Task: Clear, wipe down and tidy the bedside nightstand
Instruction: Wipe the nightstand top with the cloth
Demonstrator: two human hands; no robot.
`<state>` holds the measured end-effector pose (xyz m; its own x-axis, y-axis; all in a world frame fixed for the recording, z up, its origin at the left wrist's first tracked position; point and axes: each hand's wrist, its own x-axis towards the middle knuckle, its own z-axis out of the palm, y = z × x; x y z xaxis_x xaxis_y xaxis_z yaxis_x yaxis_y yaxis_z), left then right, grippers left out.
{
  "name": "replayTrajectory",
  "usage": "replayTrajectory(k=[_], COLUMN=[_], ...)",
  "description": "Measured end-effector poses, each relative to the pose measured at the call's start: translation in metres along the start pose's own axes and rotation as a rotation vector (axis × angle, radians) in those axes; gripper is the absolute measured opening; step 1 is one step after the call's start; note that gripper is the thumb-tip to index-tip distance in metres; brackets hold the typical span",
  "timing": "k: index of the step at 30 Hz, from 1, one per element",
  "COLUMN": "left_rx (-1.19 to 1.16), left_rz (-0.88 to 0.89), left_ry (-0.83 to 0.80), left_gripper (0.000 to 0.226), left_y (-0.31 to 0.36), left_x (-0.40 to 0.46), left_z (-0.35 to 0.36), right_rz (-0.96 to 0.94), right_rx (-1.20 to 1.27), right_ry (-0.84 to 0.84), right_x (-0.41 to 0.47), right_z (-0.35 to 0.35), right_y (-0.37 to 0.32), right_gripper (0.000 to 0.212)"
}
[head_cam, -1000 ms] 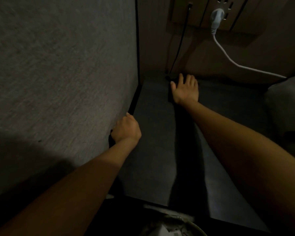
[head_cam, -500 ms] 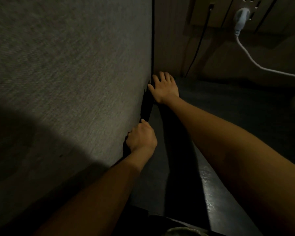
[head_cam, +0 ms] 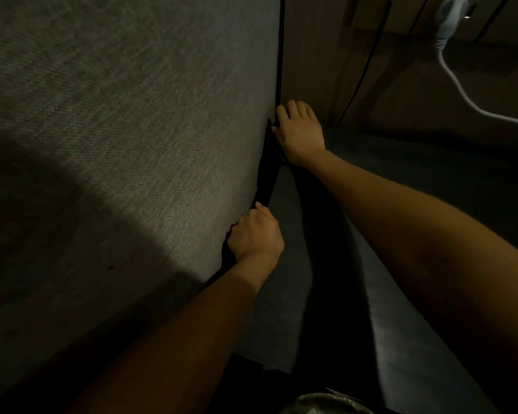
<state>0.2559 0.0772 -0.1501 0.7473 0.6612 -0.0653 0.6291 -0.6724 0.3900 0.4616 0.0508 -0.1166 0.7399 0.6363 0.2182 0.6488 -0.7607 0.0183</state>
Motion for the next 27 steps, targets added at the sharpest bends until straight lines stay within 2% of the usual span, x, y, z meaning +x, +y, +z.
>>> replayTrajectory(k=[3, 5, 7, 15, 22, 27], left_rx=[-0.024, -0.006, 0.032, -0.014, -0.002, 0.06], left_rz=[-0.021, -0.027, -0.007, -0.013, -0.061, -0.057], left_ry=[0.003, 0.028, 0.032, 0.006, 0.022, -0.028], left_gripper=[0.048, 0.049, 0.046, 0.041, 0.048, 0.034], left_y=[0.0, 0.0, 0.001, 0.0, -0.001, -0.001], left_x=[0.001, 0.001, 0.002, 0.001, 0.004, 0.003], left_z=[0.002, 0.003, 0.003, 0.006, 0.006, 0.002], right_rz=[-0.054, -0.016, 0.037, 0.045, 0.031, 0.043], right_rx=[-0.014, 0.084, 0.156, 0.142, 0.122, 0.136], right_ry=[-0.048, -0.197, -0.314, -0.315, -0.319, -0.324], right_x=[-0.011, -0.024, -0.033, -0.042, -0.065, -0.082], right_z=[-0.003, 0.001, 0.005, 0.005, 0.0, -0.007], right_y=[-0.008, -0.007, 0.0, 0.027, 0.074, 0.109], right_gripper=[0.05, 0.062, 0.066, 0.063, 0.06, 0.059])
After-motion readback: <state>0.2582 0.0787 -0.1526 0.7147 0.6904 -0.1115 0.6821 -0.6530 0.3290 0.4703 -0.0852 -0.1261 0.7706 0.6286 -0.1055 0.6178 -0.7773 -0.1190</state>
